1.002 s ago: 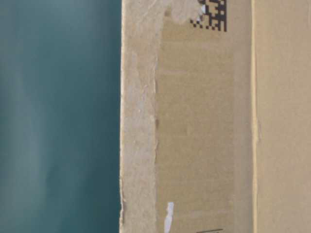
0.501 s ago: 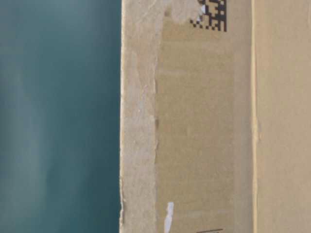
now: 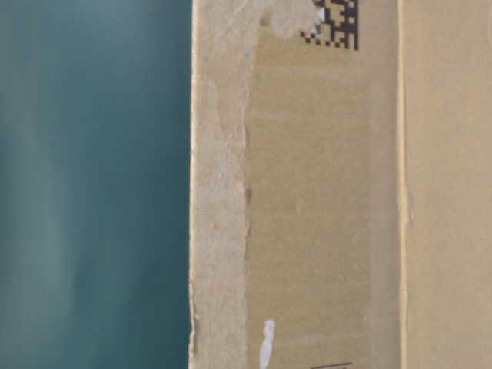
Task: Close the cardboard box.
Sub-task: 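Move both grippers from rest toward the left and right box side flaps, then push the left and right side flaps inward with both grippers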
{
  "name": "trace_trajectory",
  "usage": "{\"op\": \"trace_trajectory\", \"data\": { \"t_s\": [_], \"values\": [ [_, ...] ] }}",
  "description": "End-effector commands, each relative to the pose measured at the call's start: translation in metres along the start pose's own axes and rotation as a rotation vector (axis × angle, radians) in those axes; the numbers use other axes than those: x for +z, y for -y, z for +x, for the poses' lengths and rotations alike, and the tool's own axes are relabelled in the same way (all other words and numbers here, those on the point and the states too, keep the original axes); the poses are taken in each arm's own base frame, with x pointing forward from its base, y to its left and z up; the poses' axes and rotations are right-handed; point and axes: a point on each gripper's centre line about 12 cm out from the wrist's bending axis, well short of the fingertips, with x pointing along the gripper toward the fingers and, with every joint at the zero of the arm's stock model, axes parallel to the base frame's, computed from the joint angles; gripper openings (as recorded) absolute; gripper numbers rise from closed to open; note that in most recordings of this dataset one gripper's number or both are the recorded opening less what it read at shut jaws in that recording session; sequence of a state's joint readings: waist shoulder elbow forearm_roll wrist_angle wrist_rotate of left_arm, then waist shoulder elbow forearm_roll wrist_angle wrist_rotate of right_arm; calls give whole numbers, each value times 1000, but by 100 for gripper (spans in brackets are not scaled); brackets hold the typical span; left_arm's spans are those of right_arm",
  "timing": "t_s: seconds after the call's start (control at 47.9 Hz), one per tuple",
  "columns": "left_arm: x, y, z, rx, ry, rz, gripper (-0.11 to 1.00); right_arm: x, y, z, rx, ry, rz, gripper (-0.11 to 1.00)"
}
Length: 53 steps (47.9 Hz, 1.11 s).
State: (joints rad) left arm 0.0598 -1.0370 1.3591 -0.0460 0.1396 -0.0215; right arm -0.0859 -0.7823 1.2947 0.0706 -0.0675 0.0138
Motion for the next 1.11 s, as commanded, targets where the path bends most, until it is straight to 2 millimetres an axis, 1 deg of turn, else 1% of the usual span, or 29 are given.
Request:
{"op": "trace_trajectory", "data": {
  "t_s": [0.0,0.167,0.25,0.355,0.626,0.751,0.96,1.085],
  "values": [
    [4,2,2,-8,12,9,0,7,0,3,-2,32,7,0],
    [9,3,9,-16,74,16,0,14,0,6,-3,72,13,0],
    [13,5,15,-26,115,23,0,18,0,12,-5,75,15,0],
    [22,6,28,-25,152,25,0,28,-1,21,-6,91,9,0],
    [66,10,71,-19,185,52,0,65,-3,43,-4,172,7,0],
    [76,9,89,-8,184,72,0,74,-4,54,-5,189,7,0],
    [92,6,118,6,178,68,0,82,-6,82,-2,187,5,0],
    [99,6,134,9,169,78,0,86,-7,103,-5,163,5,0]
  ]
}}
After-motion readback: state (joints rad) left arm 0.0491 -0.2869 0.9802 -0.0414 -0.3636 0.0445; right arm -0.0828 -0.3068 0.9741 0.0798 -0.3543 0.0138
